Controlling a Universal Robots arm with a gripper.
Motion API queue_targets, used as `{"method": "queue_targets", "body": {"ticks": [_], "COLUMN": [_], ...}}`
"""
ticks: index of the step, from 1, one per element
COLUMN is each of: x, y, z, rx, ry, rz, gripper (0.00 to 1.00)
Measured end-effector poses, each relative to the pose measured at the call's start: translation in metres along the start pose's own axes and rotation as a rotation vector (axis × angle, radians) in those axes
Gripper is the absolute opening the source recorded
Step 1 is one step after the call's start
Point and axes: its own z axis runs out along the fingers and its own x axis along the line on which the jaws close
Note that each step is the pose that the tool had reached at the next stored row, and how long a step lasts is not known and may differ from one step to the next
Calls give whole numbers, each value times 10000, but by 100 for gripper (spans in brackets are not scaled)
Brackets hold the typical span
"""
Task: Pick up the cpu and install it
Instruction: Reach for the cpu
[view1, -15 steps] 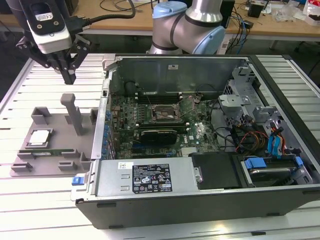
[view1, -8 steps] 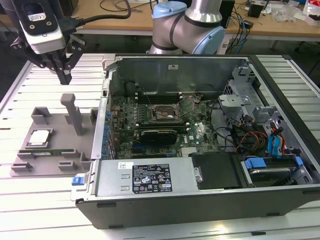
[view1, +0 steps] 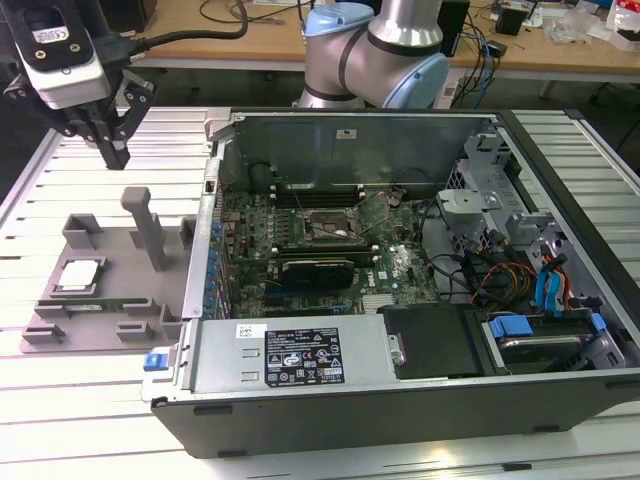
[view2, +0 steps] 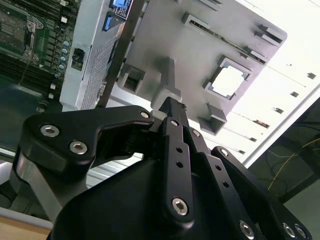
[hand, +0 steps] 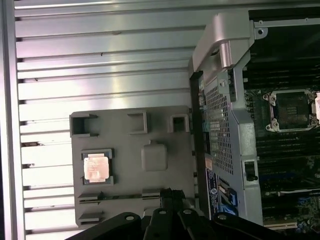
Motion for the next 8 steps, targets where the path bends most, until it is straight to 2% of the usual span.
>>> {"method": "queue_targets", "body": {"ticks": [8], "x": [109], "y": [-8], "z": [3], "rx": [1], "ry": [0], "rz": [-1], "gripper": [11]}}
